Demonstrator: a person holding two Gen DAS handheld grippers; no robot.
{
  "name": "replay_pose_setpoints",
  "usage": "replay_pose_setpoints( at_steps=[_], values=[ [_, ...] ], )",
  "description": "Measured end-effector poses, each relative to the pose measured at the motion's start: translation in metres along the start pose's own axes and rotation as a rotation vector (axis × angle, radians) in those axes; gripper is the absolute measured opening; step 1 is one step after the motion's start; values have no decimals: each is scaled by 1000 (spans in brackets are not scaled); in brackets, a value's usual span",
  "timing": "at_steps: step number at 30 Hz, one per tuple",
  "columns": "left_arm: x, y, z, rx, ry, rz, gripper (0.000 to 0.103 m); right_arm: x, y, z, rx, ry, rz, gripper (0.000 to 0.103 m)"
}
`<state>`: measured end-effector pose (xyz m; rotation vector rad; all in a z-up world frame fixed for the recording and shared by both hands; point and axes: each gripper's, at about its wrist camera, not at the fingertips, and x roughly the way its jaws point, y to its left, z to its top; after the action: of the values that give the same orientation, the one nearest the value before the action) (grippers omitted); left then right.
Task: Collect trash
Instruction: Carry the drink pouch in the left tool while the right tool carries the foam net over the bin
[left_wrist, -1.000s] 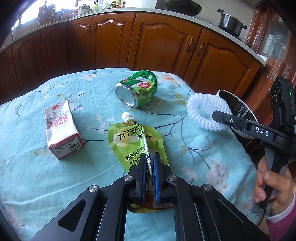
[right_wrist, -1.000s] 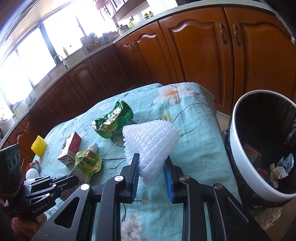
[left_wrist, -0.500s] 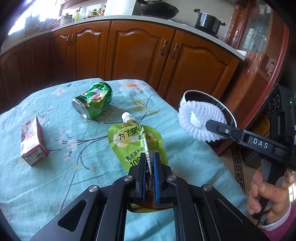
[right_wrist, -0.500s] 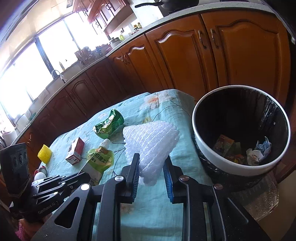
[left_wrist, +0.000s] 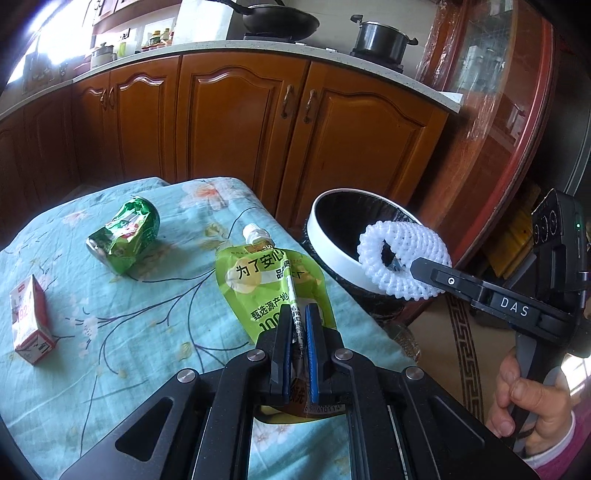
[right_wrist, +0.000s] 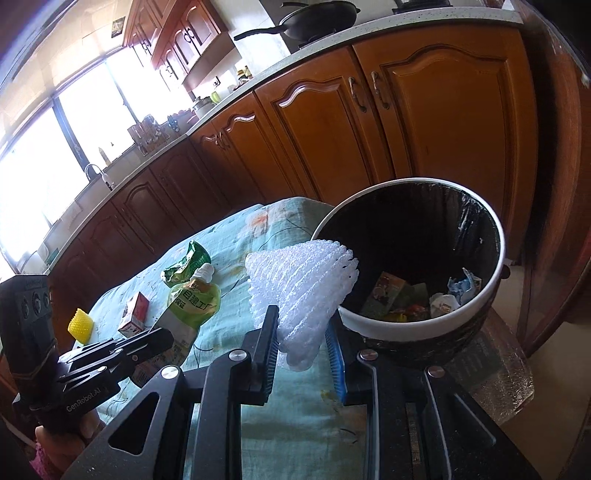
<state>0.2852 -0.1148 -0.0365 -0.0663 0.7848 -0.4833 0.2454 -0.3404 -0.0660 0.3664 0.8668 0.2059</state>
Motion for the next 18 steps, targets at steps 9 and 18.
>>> replay_pose_setpoints(
  at_steps=[9, 18],
  values=[
    [17, -15, 6, 34, 12, -15, 5, -11, -25, 2, 36, -23, -34, 25],
    [27, -29, 15, 56, 12, -30, 5, -18, -41, 4, 58, -35, -49, 25]
  ],
)
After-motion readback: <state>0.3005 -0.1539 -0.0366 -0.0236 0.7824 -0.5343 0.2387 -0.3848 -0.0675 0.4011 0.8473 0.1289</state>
